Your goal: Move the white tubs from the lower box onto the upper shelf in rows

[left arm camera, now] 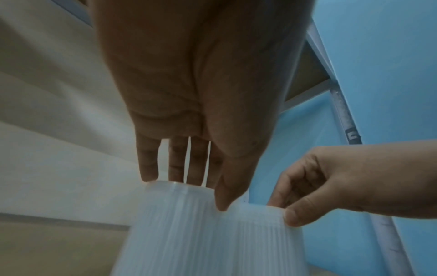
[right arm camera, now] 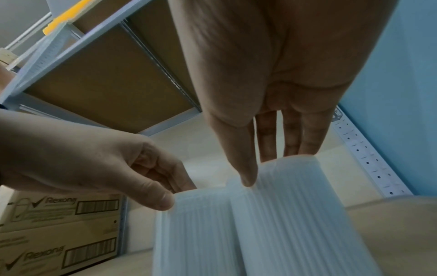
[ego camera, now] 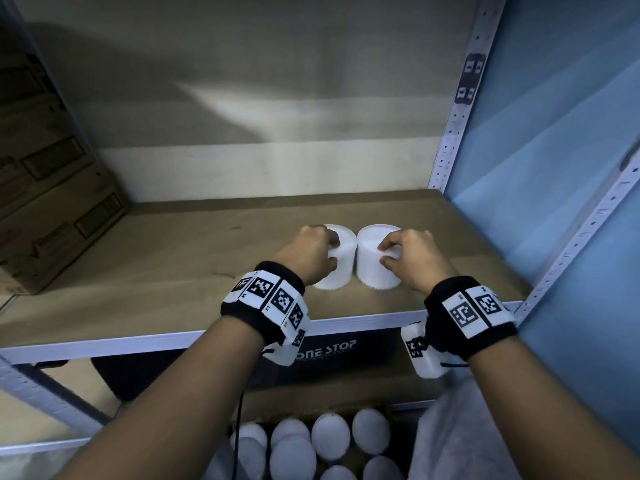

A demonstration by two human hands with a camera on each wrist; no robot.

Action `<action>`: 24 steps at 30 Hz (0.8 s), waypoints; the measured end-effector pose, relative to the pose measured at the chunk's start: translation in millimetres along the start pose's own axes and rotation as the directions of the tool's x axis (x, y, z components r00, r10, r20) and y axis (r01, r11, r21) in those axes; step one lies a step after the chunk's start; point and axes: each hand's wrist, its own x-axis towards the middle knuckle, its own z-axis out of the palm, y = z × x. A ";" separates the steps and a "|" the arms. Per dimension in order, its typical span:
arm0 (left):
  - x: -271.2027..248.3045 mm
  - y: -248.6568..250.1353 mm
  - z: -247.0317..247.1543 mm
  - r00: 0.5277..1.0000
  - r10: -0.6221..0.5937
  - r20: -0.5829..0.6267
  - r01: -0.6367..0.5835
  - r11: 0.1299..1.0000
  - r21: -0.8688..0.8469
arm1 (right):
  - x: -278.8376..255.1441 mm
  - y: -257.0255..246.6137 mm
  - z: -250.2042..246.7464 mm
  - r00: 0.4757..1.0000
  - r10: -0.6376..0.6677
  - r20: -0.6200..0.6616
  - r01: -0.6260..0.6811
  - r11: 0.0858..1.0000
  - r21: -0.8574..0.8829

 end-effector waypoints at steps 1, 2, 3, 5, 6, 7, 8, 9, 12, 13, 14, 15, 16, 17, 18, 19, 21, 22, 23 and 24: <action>8.7 -1.0 0.5 1.000 -0.004 0.008 0.004 1.000 0.001 | 7.3 1.4 0.6 1.000 0.006 0.001 -0.006 1.000 -0.005; 17.3 -2.1 1.1 1.000 -0.008 0.018 0.008 1.000 0.003 | 15.2 3.2 1.5 1.000 0.013 0.003 -0.013 1.000 -0.009; 26.4 -3.1 1.7 1.000 -0.008 0.024 0.008 1.000 0.010 | 23.5 5.2 2.6 1.000 0.016 0.002 -0.016 1.000 -0.012; 43.7 -5.0 3.0 1.000 -0.008 0.028 0.007 0.999 0.038 | 41.0 8.8 5.3 1.000 0.017 0.004 -0.017 1.000 -0.016; 52.9 -5.7 3.0 1.000 -0.008 0.025 0.006 0.998 0.055 | 50.7 10.4 6.6 1.000 0.014 0.004 -0.014 1.000 -0.021; 62.4 -6.7 2.8 1.000 -0.006 0.020 0.005 0.998 0.066 | 60.4 12.0 7.9 1.000 0.007 0.005 -0.007 1.000 -0.029; 72.4 -7.4 2.6 1.000 -0.007 0.021 0.005 0.997 0.071 | 69.8 14.3 8.9 1.000 0.004 0.005 -0.004 0.999 -0.039; 82.8 -8.3 2.0 1.000 -0.008 0.023 0.007 0.997 0.071 | 79.8 16.8 9.8 1.000 0.003 0.004 -0.003 0.999 -0.044; 112.1 -11.0 2.5 0.999 -0.015 0.031 0.013 0.997 0.070 | 110.1 24.3 14.5 1.000 0.012 0.011 -0.012 0.999 -0.041; 121.6 -12.5 3.5 1.000 -0.014 0.028 0.012 0.997 0.072 | 119.1 26.2 16.2 1.000 0.007 0.007 -0.007 0.999 -0.043; 130.3 -14.1 4.8 0.999 -0.020 0.025 0.019 0.998 0.068 | 127.6 27.6 18.0 1.000 0.001 -0.001 -0.001 0.999 -0.048; 139.0 -15.5 6.0 0.999 -0.033 0.022 0.032 0.998 0.057 | 135.4 29.0 19.2 1.000 -0.010 -0.015 0.009 0.998 -0.056; 146.9 -16.3 6.5 0.999 -0.044 0.021 0.043 0.998 0.046 | 143.2 30.0 19.8 0.999 -0.021 -0.025 0.019 0.998 -0.061; 154.3 -17.2 6.9 0.999 -0.049 0.019 0.049 0.998 0.037 | 150.6 31.2 20.1 0.999 -0.032 -0.028 0.030 0.997 -0.065; 161.7 -18.0 7.4 0.999 -0.049 0.014 0.048 0.998 0.030 | 157.9 32.3 20.1 0.999 -0.038 -0.028 0.036 0.997 -0.065; 168.9 -19.3 7.4 0.999 -0.042 0.004 0.042 0.999 0.024 | 165.0 33.5 20.2 0.999 -0.041 -0.027 0.039 0.997 -0.062; 181.6 -21.4 7.8 1.000 -0.025 -0.020 0.025 0.999 0.020 | 179.7 36.0 21.4 0.998 -0.046 -0.033 0.044 0.998 -0.054; 186.8 -22.1 8.0 0.999 -0.017 -0.032 0.017 1.000 0.017 | 186.5 37.1 23.1 0.998 -0.047 -0.039 0.045 0.997 -0.055; 192.1 -23.0 8.0 0.999 -0.010 -0.043 0.011 1.000 0.020 | 192.9 38.1 24.6 0.998 -0.048 -0.045 0.046 0.997 -0.059; 196.9 -23.7 8.1 0.998 0.000 -0.056 0.001 1.000 0.025 | 199.0 39.0 26.1 0.998 -0.046 -0.048 0.043 0.997 -0.063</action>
